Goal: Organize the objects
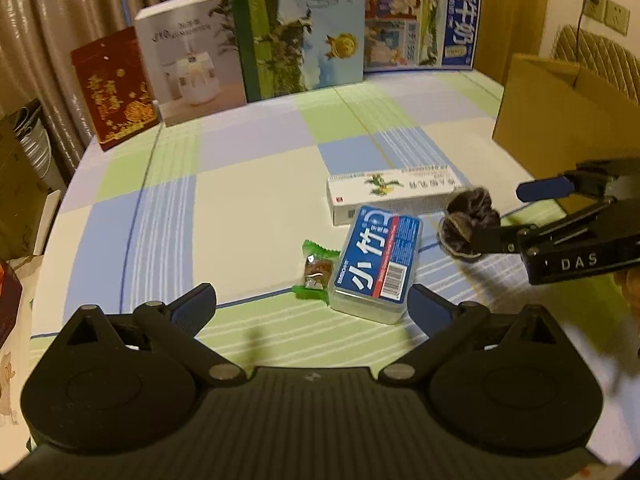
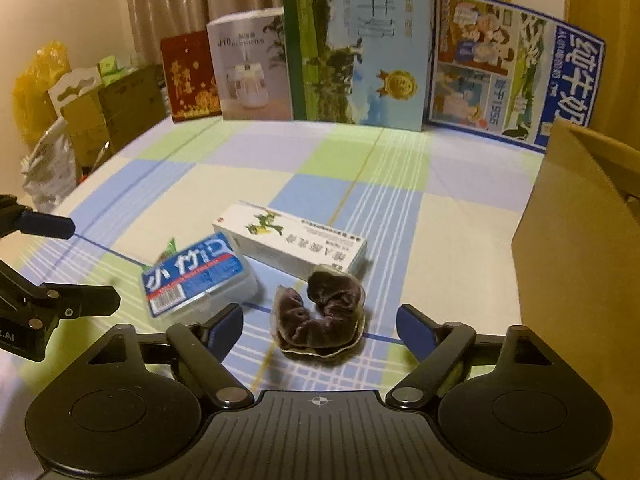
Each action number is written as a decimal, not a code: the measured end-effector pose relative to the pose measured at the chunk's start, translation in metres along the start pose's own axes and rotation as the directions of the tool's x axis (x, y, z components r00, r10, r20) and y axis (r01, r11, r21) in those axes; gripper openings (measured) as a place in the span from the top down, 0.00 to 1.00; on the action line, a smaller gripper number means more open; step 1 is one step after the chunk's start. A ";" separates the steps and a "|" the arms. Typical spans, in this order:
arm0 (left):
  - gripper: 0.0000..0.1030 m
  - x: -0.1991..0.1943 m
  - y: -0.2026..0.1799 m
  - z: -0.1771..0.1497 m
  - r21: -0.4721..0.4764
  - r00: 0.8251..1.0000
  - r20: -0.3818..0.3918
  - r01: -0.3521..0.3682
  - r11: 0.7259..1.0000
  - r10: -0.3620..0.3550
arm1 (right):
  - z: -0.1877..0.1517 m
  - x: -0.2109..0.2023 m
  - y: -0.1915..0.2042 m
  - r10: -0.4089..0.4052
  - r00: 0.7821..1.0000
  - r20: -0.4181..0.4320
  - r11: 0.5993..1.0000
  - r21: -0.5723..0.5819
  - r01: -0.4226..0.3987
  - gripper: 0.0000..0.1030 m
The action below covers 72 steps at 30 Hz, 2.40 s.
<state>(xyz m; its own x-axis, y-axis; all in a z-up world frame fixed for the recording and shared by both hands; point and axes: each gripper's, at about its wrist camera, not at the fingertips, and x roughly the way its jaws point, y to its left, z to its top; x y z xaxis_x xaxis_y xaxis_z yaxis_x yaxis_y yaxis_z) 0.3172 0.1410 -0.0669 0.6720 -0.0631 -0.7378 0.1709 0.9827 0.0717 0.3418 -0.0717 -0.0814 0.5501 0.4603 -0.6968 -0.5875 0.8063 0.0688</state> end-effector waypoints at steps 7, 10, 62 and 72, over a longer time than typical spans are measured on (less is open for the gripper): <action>0.14 0.016 -0.008 0.005 0.019 0.999 0.013 0.035 0.999 -0.036 | 0.003 0.019 0.000 0.022 0.999 -0.028 0.998 -0.050 -0.024 0.35; 0.16 0.021 -0.012 0.006 0.024 0.998 0.025 0.061 0.998 -0.062 | 0.002 0.025 -0.002 0.022 0.998 -0.055 0.998 -0.052 -0.025 0.48; 0.44 -0.033 -0.061 -0.042 0.061 0.986 -0.106 0.138 0.989 -0.131 | -0.068 -0.065 0.012 0.061 0.976 -0.208 0.988 -0.128 -0.089 0.29; 0.41 -0.024 -0.060 -0.039 0.076 0.983 -0.103 0.163 0.984 -0.155 | -0.055 -0.048 0.016 0.093 0.978 -0.187 0.980 -0.154 -0.123 0.30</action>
<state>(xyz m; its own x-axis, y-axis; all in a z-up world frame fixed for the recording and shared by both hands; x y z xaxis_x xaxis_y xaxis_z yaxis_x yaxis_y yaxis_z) 0.2627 0.0908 -0.0802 0.5596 -0.1963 -0.8051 0.3328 0.9430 0.0014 0.2735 -0.1017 -0.0864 0.3722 0.4553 -0.8088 -0.7351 0.6767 0.0427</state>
